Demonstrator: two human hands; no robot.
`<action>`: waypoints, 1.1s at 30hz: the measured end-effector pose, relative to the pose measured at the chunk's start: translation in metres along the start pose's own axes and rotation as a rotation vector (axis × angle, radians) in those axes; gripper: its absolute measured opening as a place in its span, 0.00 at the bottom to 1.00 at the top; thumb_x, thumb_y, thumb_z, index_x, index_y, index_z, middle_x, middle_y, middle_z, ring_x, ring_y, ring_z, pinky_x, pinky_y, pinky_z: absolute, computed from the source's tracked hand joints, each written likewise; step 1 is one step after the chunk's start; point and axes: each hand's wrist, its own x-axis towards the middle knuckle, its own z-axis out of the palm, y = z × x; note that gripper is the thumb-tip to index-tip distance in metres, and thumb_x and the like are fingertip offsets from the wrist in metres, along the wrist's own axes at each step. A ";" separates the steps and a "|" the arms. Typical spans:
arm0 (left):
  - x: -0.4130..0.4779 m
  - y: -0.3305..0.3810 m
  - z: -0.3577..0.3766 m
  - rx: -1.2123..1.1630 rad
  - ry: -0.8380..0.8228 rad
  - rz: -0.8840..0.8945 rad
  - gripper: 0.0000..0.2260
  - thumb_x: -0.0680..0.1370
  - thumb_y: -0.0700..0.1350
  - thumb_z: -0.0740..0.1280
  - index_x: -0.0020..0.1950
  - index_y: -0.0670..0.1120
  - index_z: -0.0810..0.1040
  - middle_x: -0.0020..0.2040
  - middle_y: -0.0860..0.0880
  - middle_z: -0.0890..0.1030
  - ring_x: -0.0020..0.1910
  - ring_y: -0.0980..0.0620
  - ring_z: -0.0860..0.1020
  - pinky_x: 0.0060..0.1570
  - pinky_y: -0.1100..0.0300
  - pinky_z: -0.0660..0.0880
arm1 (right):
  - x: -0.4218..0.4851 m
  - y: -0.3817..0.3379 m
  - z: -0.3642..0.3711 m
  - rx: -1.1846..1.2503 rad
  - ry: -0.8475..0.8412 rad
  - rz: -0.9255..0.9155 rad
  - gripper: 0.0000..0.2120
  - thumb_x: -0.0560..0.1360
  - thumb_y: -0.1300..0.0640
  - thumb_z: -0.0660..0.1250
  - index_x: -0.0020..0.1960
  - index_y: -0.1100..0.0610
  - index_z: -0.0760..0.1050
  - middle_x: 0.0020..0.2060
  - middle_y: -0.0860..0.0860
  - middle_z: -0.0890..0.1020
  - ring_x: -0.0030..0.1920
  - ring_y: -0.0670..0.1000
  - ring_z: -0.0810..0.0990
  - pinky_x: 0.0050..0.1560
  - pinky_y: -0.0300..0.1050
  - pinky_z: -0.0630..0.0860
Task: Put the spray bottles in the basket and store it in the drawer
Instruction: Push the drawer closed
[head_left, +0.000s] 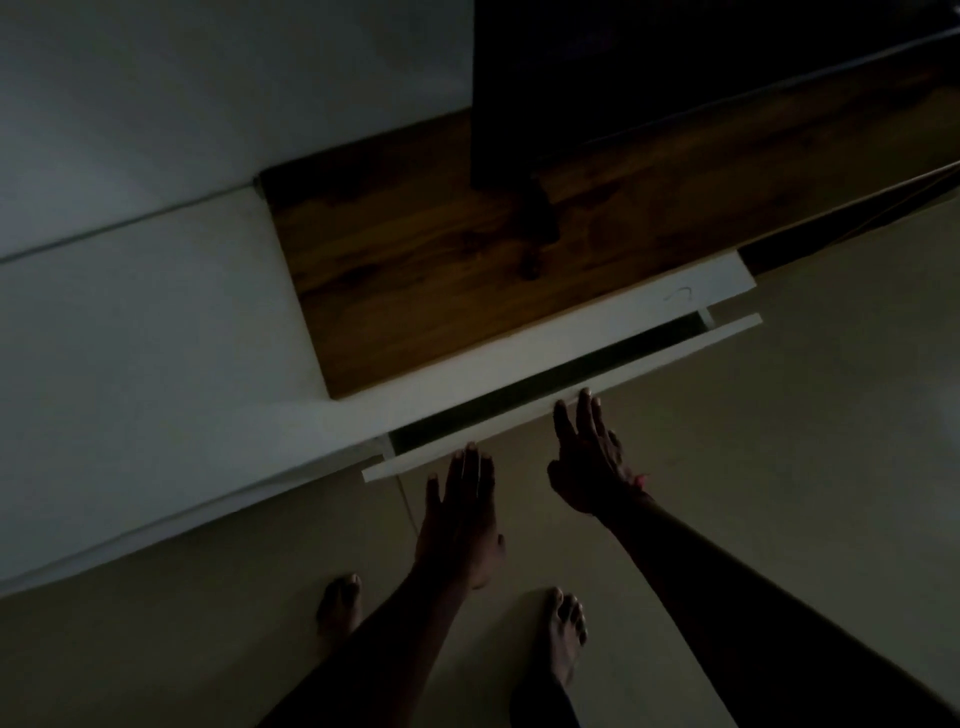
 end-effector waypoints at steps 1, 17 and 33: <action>-0.001 -0.001 0.001 0.013 -0.012 0.011 0.41 0.79 0.51 0.60 0.76 0.44 0.31 0.76 0.42 0.31 0.76 0.43 0.34 0.76 0.42 0.42 | 0.000 -0.005 0.003 0.008 -0.008 0.016 0.40 0.77 0.53 0.61 0.78 0.54 0.39 0.77 0.59 0.35 0.77 0.60 0.37 0.76 0.59 0.51; 0.012 -0.038 -0.005 -0.011 -0.015 -0.040 0.43 0.77 0.50 0.64 0.77 0.44 0.33 0.77 0.44 0.31 0.75 0.43 0.32 0.73 0.39 0.40 | 0.015 -0.050 0.014 0.081 -0.203 -0.039 0.38 0.78 0.59 0.58 0.77 0.60 0.35 0.77 0.57 0.34 0.77 0.57 0.36 0.77 0.59 0.52; 0.007 -0.064 -0.032 -0.016 -0.117 0.001 0.39 0.78 0.49 0.61 0.78 0.48 0.36 0.76 0.46 0.29 0.76 0.43 0.32 0.75 0.41 0.43 | 0.010 -0.065 -0.002 0.022 -0.274 -0.076 0.37 0.80 0.57 0.56 0.77 0.57 0.34 0.77 0.53 0.33 0.77 0.54 0.34 0.78 0.56 0.51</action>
